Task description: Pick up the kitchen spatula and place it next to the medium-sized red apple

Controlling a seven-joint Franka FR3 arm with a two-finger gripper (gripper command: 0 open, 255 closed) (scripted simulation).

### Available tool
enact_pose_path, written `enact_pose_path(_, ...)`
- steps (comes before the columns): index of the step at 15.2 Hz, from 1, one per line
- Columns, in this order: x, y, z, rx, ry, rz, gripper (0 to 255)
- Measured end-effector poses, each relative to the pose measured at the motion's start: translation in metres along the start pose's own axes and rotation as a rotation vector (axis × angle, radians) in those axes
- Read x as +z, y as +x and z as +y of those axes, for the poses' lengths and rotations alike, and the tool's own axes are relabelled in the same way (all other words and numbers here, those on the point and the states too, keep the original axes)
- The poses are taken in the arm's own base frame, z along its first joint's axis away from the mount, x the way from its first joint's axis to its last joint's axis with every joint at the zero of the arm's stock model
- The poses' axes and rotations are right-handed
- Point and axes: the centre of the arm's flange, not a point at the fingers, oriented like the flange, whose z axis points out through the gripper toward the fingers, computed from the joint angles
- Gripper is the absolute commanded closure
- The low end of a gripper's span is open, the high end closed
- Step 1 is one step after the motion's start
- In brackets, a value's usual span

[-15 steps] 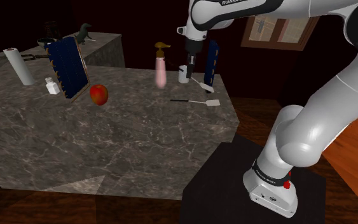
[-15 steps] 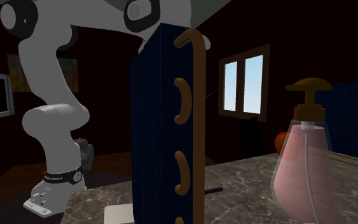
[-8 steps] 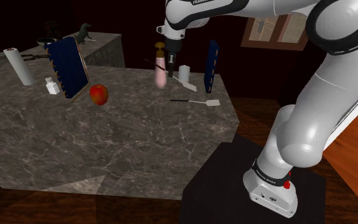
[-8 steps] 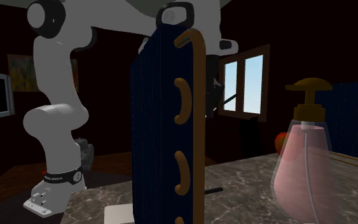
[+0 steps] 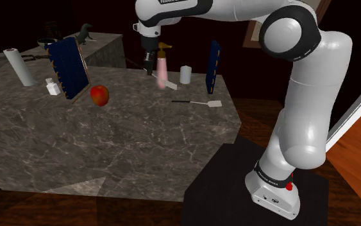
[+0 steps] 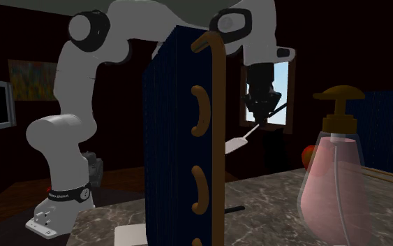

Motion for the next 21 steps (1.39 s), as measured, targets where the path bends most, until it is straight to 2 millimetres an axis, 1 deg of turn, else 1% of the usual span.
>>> enact_pose_path(2,0.006,0.025,0.002,0.001,0.0,0.0,255)
enact_pose_path(4,0.005,0.053,0.002,0.001,0.0,0.0,255)
enact_pose_path(6,0.008,0.067,0.005,0.0,0.0,0.0,255)
enact_pose_path(8,0.017,0.069,0.005,0.0,0.0,0.0,255)
enact_pose_path(21,0.085,0.064,0.006,0.0,0.0,0.0,255)
